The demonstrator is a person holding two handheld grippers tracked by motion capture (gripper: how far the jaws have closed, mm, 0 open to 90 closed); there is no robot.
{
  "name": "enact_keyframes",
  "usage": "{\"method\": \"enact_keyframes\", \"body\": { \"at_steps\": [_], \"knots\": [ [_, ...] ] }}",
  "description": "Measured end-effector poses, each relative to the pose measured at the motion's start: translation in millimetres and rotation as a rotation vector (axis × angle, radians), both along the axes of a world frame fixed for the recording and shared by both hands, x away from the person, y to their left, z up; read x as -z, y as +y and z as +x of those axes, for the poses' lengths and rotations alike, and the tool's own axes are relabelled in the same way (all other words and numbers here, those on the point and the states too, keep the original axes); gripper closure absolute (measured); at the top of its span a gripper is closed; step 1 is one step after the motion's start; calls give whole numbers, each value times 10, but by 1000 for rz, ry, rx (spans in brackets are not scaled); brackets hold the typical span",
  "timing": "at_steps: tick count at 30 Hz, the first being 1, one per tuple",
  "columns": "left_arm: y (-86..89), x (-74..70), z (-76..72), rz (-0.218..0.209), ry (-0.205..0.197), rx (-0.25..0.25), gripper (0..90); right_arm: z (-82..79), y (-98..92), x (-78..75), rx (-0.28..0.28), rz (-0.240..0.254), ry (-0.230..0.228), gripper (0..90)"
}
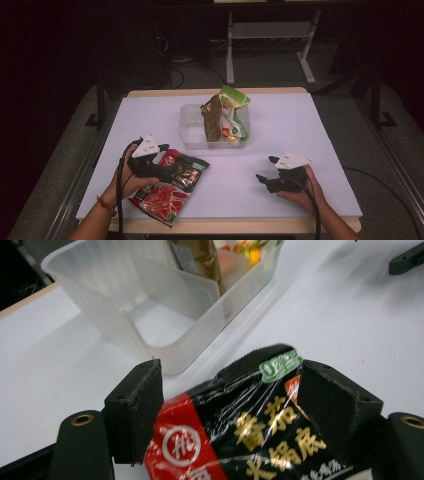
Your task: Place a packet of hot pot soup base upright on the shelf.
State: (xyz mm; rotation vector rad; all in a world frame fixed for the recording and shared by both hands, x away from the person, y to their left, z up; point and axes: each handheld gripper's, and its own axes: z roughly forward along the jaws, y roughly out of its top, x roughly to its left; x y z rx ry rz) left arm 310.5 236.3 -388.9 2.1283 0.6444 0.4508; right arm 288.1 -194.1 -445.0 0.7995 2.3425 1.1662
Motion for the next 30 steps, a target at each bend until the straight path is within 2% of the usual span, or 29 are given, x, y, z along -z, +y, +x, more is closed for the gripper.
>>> {"method": "enact_keyframes", "body": {
  "at_steps": [4,8,14,16,20,24,26,27,30],
  "knots": [
    [93,61,-26,3,18,-3,255,4,19,-1,-2,4,6,232],
    [213,141,-52,24,31,-9,245,12,62,3,-14,11,18,232],
    [425,312,-95,86,122,-14,200,30,197,6,-48,13,40,232],
    [494,355,-109,88,141,-23,198,42,264,10,-65,9,44,236],
    [650,416,-149,46,193,-46,191,60,388,26,-95,10,65,262],
    [727,455,-188,-1,246,-40,209,68,481,40,-120,4,73,270],
    [754,478,-202,-18,282,-34,214,67,511,48,-130,-1,74,269],
    [774,494,-204,-43,318,-25,214,64,517,51,-131,0,76,269],
    [790,539,-212,-82,383,-1,214,55,517,59,-132,-2,83,267]
  ]
}}
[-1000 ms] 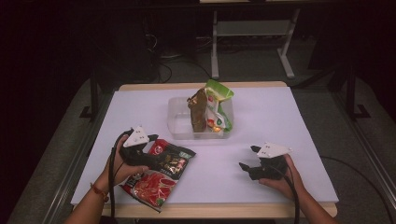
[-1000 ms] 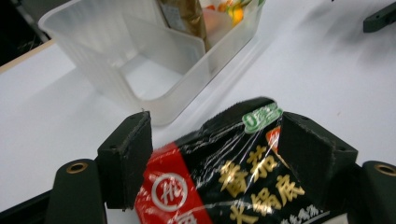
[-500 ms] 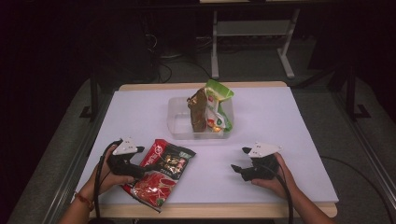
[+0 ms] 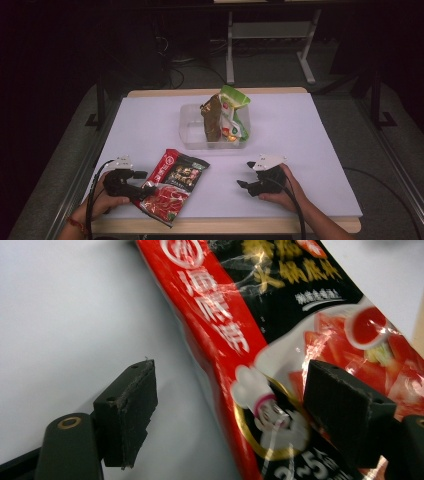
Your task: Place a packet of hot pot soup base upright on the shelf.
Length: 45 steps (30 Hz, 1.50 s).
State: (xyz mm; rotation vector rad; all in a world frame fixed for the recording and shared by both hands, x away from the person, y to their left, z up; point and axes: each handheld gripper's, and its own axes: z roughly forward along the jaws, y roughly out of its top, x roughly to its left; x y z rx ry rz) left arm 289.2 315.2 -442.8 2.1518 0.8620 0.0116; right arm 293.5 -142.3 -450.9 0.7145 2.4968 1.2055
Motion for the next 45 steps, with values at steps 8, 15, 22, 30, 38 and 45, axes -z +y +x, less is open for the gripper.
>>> {"method": "enact_keyframes", "body": {
  "at_steps": [8,15,22,30,38,45],
  "knots": [
    [-96,26,-30,-28,42,39,234,-23,-5,4,-7,7,12,271],
    [-246,26,-63,-8,22,38,236,-25,289,-37,-68,30,50,289],
    [-330,15,-22,12,17,70,245,39,600,-20,-106,-12,51,300],
    [-394,18,4,13,9,92,257,124,818,45,-137,-59,61,462],
    [-480,11,43,31,2,103,254,77,826,30,-187,-57,53,771],
    [-601,-20,103,59,4,127,246,67,744,-24,-165,-31,28,878]
  ]
}}
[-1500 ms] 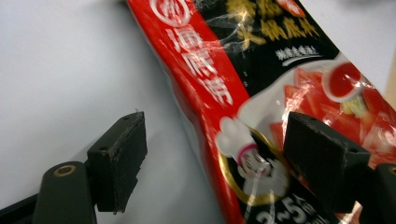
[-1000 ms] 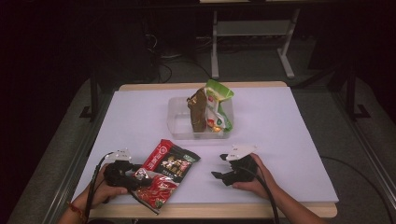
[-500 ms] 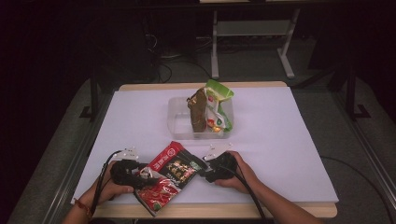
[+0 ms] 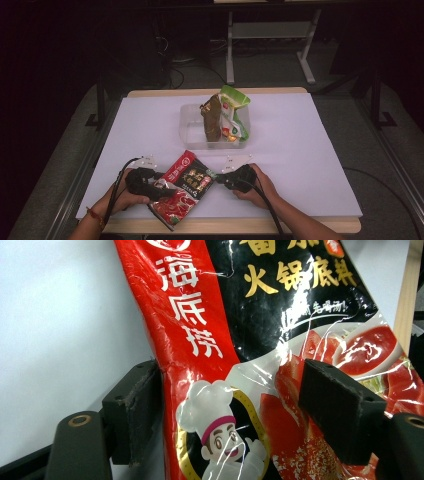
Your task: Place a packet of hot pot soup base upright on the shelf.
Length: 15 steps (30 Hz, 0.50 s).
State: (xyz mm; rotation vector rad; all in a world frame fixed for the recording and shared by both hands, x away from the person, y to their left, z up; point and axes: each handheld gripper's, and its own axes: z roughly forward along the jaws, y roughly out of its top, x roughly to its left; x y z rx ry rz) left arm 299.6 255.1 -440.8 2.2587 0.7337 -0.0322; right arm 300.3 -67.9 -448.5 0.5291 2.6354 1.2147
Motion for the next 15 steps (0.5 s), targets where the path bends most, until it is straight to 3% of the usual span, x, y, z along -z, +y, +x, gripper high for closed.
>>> {"method": "enact_keyframes", "body": {
  "at_steps": [5,7,12,15],
  "knots": [
    [-120,-33,81,-7,-1,20,195,-34,-72,-92,-5,47,-69,883],
    [-163,-67,104,9,-16,39,176,-60,-84,-140,-10,62,-89,885],
    [-230,-121,192,11,20,87,174,-110,-109,-248,-22,73,-156,886],
    [-282,-159,228,18,16,125,175,-116,-138,-306,-14,85,-189,887]
  ]
}}
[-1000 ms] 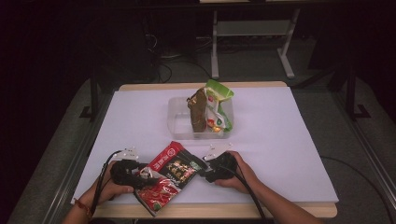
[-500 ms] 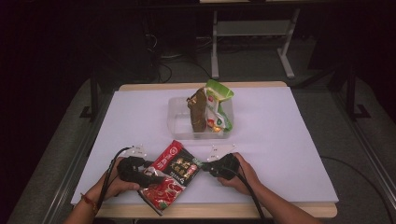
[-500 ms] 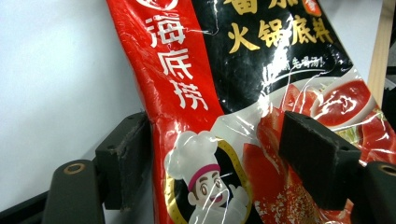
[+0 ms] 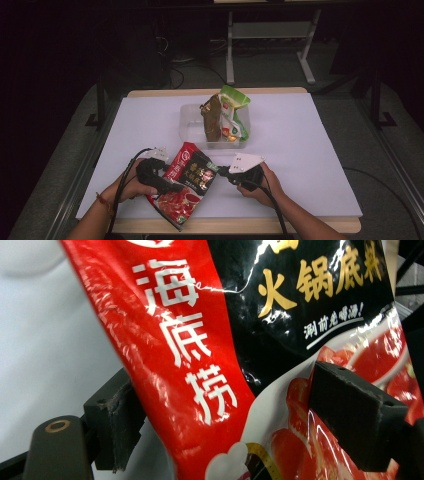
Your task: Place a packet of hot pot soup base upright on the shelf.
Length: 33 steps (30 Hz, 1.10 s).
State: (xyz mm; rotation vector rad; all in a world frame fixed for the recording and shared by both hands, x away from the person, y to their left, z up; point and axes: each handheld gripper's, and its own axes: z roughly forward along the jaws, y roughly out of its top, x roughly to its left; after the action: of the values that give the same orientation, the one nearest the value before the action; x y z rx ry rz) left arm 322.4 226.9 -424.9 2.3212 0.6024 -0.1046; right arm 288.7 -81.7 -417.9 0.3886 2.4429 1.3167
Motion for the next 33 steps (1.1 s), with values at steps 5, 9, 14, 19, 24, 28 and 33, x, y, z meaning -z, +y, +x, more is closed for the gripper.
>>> {"method": "enact_keyframes", "body": {
  "at_steps": [5,9,14,19,24,28,33],
  "knots": [
    [-93,-1,41,-38,10,34,211,53,-97,-113,40,48,-25,887],
    [-162,21,66,-64,11,40,212,120,-152,-149,67,72,-20,887],
    [-173,45,126,-117,27,19,224,206,-127,-166,76,60,-27,886],
    [-143,52,154,-161,29,-7,281,278,-88,-154,93,63,-21,883],
    [-66,44,152,-222,20,-37,390,295,-83,-149,106,100,-18,876],
    [-25,21,126,-258,4,-50,454,301,-76,-150,111,118,-14,875],
    [-2,-16,117,-301,-12,-61,556,327,-93,-141,128,128,-11,876]
  ]
}}
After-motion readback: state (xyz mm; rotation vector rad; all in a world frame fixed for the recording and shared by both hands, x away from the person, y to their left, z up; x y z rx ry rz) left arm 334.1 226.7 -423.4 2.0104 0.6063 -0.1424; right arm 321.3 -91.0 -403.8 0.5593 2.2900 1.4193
